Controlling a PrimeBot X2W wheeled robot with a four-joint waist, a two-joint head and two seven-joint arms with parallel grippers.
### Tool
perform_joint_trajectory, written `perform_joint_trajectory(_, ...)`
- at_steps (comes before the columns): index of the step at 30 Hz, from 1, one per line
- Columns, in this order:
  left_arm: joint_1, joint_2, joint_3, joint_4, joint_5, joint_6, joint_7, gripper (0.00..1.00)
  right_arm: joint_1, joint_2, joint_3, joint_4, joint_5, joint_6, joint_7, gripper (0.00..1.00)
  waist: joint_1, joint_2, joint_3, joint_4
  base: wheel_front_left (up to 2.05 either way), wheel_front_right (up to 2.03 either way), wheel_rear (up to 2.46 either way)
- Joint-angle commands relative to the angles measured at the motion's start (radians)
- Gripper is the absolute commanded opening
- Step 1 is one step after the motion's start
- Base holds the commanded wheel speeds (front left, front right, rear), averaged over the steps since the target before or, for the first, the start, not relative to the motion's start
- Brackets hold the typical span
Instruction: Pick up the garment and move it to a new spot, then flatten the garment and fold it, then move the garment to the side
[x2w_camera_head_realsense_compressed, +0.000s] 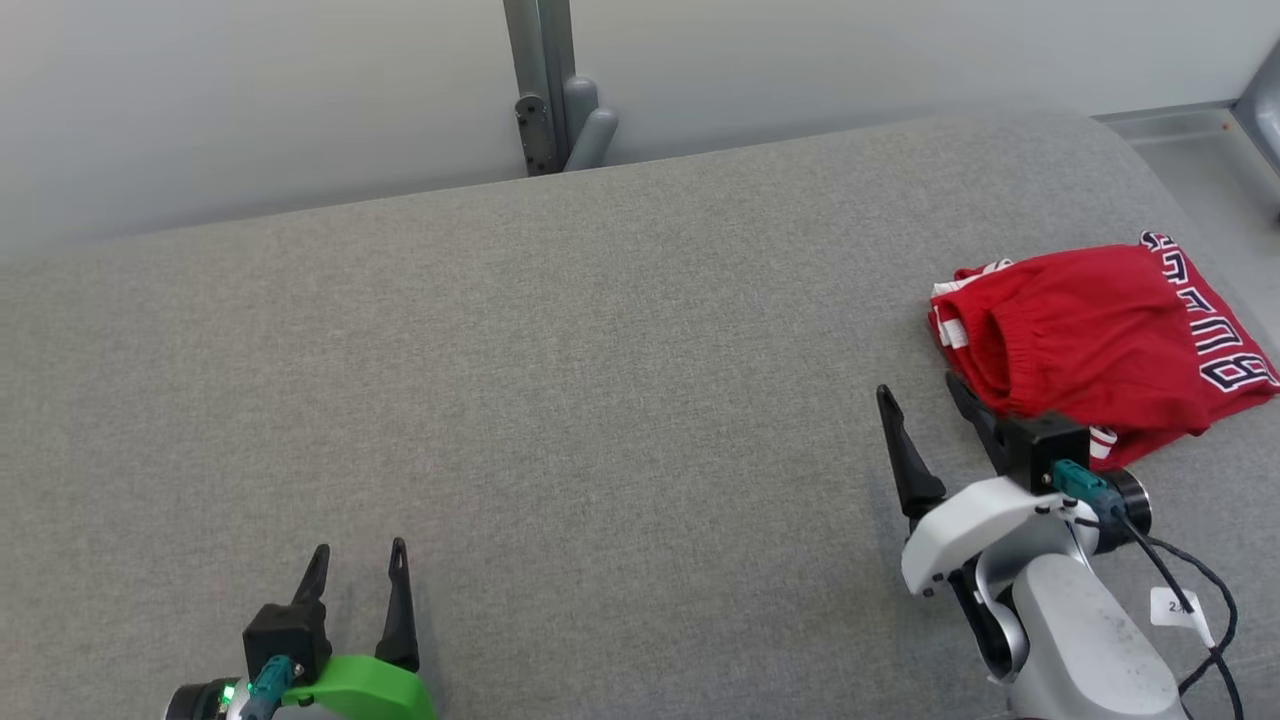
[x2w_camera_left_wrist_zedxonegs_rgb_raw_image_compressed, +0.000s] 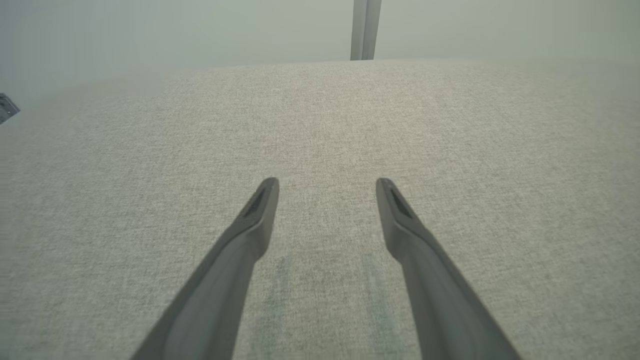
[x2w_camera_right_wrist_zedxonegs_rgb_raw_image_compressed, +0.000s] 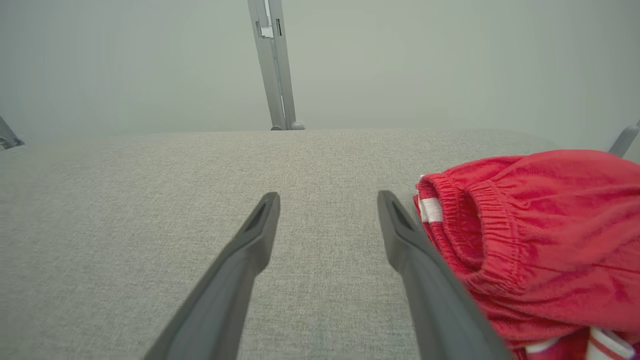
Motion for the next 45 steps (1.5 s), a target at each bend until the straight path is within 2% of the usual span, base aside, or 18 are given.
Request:
perform_joint_trajectory(1, 0.016, 0.005, 0.004, -0.003, -0.008, 0.005, 0.001, 1.0, 0.028, 0.004, -0.005, -0.011, 0.001, -0.001, -0.003, 1.0, 0.0, 0.0, -0.021, 0.018, 0.0, 0.0, 0.0)
perform_joint_trajectory(9, 0.038, 0.005, 0.026, -0.009, -0.003, 0.015, 0.001, 1.0, 0.093, 0.015, 0.012, -0.035, 0.011, -0.001, -0.003, 1.0, 0.0, 0.0, -0.044, 0.037, 0.0, 0.0, 0.0)
perform_joint_trajectory(17, 0.038, 0.005, 0.03, -0.003, -0.015, 0.005, 0.001, 1.0, 0.121, 0.018, 0.062, -0.045, 0.086, -0.001, -0.002, 1.0, 0.0, 0.0, -0.058, 0.066, 0.0, 0.0, 0.0)
perform_joint_trajectory(28, 0.033, 0.005, 0.032, 0.0, -0.027, -0.011, 0.001, 1.0, 0.135, 0.018, 0.055, -0.049, 0.045, -0.001, -0.003, 1.0, 0.0, 0.0, -0.063, 0.091, 0.0, 0.0, 0.0)
perform_joint_trajectory(45, 0.033, 0.005, 0.032, -0.001, -0.062, -0.015, 0.001, 1.0, 0.156, 0.018, 0.045, -0.031, 0.036, -0.001, -0.003, 1.0, 0.0, 0.0, -0.067, 0.072, 0.0, 0.0, 0.0)
